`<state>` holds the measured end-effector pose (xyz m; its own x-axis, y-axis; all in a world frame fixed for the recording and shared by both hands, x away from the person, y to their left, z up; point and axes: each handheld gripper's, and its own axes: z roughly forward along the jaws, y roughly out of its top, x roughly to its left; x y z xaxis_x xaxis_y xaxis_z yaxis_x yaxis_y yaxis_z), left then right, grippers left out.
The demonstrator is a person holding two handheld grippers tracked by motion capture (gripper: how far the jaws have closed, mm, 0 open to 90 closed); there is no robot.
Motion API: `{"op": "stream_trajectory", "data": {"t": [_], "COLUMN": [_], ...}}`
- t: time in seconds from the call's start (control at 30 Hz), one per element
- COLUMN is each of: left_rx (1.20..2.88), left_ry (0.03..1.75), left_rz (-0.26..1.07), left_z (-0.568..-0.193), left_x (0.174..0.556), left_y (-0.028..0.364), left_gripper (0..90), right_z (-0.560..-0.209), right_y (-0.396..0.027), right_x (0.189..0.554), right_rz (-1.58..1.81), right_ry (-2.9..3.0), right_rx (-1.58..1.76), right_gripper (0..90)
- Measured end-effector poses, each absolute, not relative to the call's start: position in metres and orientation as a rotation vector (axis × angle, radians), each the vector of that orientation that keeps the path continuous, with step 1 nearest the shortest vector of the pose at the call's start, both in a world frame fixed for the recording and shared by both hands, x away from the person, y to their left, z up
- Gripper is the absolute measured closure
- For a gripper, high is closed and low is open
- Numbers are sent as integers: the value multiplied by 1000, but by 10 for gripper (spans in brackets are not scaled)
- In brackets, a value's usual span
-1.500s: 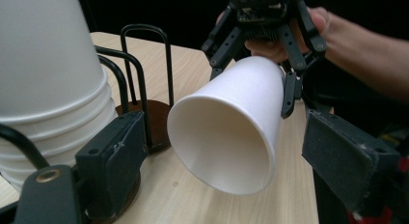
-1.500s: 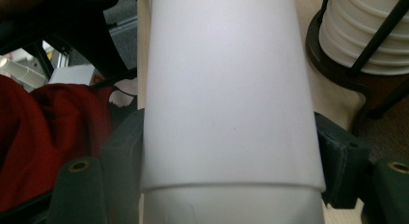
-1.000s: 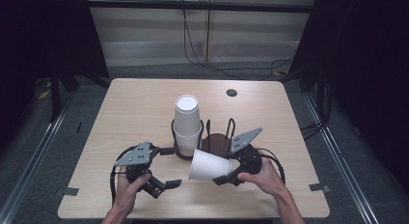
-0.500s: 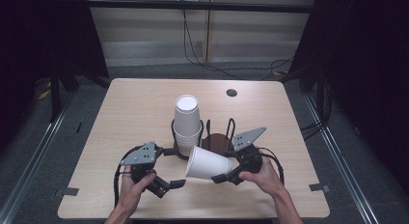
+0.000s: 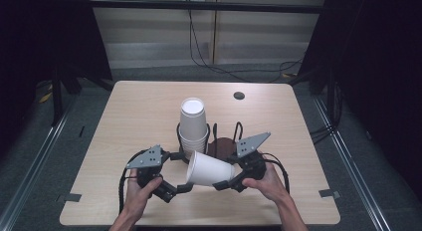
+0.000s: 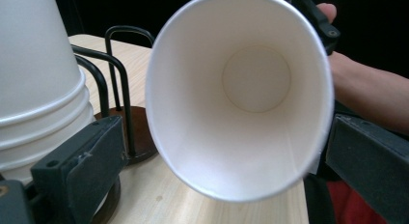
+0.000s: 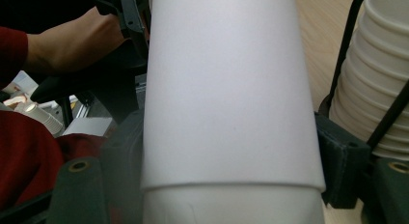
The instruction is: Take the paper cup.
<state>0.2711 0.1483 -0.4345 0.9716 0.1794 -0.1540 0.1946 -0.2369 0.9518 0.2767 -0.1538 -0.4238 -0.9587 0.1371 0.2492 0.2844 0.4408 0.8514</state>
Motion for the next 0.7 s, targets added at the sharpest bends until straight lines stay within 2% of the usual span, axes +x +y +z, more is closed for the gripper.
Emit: {"op": "stream_trajectory", "data": {"t": [0.7], "left_rx": [1840], "left_ry": [287], "left_rz": [-47], "left_z": [-438], "left_x": [275], "left_y": [140], "left_gripper": [2], "right_z": [-426], "right_y": [-147], "right_x": [275], "right_rz": [-1510], "right_ry": [-2554], "right_rx": [-343], "right_gripper": [258]}}
